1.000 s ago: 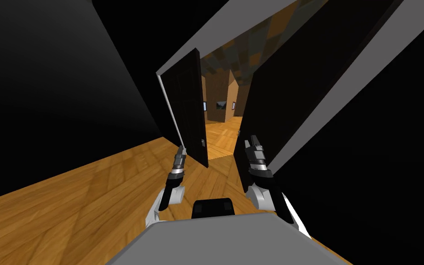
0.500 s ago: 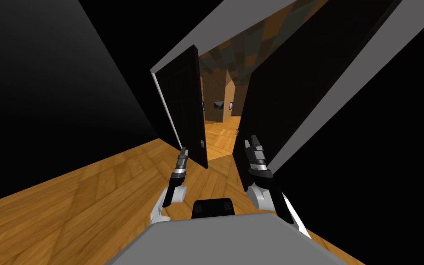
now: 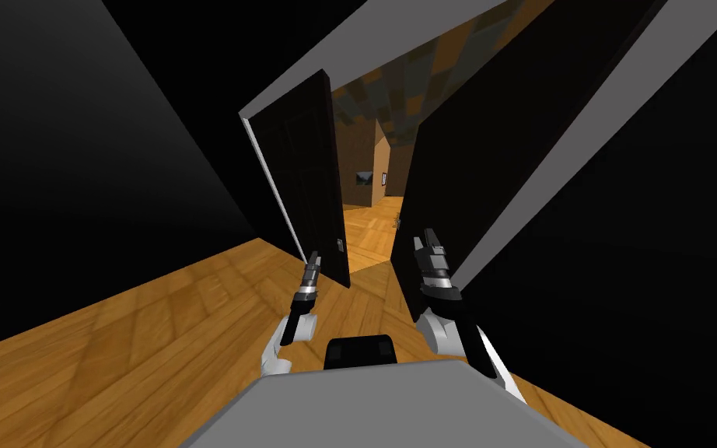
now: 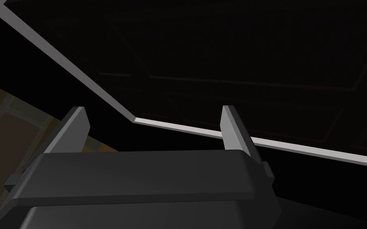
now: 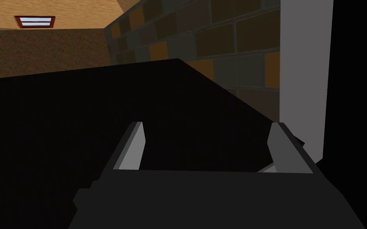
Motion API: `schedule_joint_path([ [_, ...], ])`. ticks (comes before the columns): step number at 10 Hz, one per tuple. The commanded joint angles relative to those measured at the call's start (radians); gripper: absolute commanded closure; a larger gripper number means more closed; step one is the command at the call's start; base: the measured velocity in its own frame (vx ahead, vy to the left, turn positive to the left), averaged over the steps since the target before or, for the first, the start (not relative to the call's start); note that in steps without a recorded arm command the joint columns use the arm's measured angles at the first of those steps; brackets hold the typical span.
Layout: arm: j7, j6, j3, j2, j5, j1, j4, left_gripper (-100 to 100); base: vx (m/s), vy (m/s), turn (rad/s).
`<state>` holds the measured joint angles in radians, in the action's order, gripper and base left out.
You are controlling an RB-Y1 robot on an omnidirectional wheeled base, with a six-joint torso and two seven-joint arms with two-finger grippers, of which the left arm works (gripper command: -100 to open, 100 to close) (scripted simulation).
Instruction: Push the door open
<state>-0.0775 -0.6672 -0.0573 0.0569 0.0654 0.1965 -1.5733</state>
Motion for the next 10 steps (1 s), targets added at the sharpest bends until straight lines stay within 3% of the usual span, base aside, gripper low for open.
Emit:
schedule_joint_path([
  [1, 0.009, -0.006, 0.002, 0.005, -0.006, -0.025, 0.050, -100, 0.061, 0.113, -0.203],
  [5, 0.017, -0.017, 0.004, 0.007, -0.012, -0.055, 0.145, -100, 0.037, 0.080, -0.101],
  [8, 0.029, -0.032, 0.006, 0.008, -0.021, -0.100, 0.253, -100, 0.047, 0.101, -0.153],
  [10, 0.033, -0.037, 0.006, 0.007, -0.024, -0.114, 0.300, -100, 0.032, 0.081, -0.080],
])
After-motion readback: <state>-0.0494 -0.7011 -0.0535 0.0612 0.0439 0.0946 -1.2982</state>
